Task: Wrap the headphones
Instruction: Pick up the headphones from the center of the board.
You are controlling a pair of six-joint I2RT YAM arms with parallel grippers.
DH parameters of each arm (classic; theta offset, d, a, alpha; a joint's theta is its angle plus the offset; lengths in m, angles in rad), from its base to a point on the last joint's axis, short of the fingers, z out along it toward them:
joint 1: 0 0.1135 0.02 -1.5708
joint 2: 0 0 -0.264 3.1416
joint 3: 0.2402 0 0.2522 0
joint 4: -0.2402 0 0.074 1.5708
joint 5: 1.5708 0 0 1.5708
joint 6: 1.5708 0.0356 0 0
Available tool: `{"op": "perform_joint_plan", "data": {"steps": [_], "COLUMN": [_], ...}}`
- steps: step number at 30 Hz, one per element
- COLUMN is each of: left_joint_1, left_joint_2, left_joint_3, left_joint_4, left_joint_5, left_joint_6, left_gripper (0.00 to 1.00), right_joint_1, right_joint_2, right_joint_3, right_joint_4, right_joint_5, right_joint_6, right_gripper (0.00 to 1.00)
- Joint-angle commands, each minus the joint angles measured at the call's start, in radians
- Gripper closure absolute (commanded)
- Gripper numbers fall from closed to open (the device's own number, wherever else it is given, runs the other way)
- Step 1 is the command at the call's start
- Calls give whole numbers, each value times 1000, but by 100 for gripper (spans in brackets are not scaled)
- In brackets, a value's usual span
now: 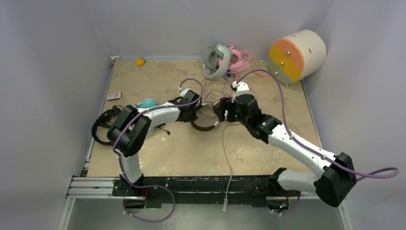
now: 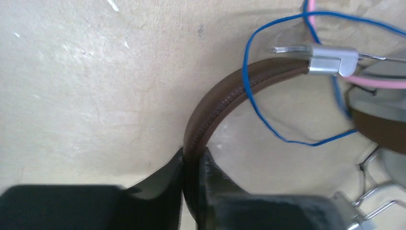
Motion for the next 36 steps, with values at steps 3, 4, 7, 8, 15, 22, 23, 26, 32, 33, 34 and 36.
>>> {"op": "perform_joint_plan", "data": {"steps": [3, 4, 7, 8, 15, 22, 23, 26, 32, 33, 34, 36], "left_joint_1": [-8, -24, -88, -112, -285, -375, -381, -386, -386, -386, -386, -386], "left_joint_2": [-28, -62, -160, -187, -250, -258, -261, -298, -522, -574, -622, -716], "left_joint_3": [12, -4, -45, -45, 18, 207, 238, 269, 210, 181, 151, 94], "left_joint_4": [-122, -121, -118, -136, -479, -1121, -1186, -1192, -897, -823, -744, -615], "left_joint_5": [-124, -165, -251, -277, -587, -887, -898, -891, -787, -759, -731, -683], "left_joint_6": [129, 146, 188, 190, 1, -531, -567, -524, -191, -129, -66, 32], "left_gripper": [100, 100, 100, 100, 100, 100, 100, 100, 100, 100, 100, 100], "right_joint_1": [-142, -144, -144, -144, -147, -147, -147, -147, -147, -147, -147, -147], "right_joint_2": [79, 92, 110, 115, 228, 348, 372, 429, 517, 534, 548, 566], "right_joint_3": [165, 185, 204, 204, 287, 368, 384, 408, 390, 402, 419, 434], "right_joint_4": [-150, -165, -150, -135, -143, -131, -138, -144, -57, -51, -49, -38], "right_joint_5": [-25, -5, 20, 20, 30, -55, -63, -69, -114, -121, -124, -117], "right_joint_6": [16, 15, 18, 22, 43, 151, 172, 225, 306, 315, 329, 359], "right_gripper": [27, 27, 27, 27, 31, 34, 34, 34, 33, 33, 33, 34]}}
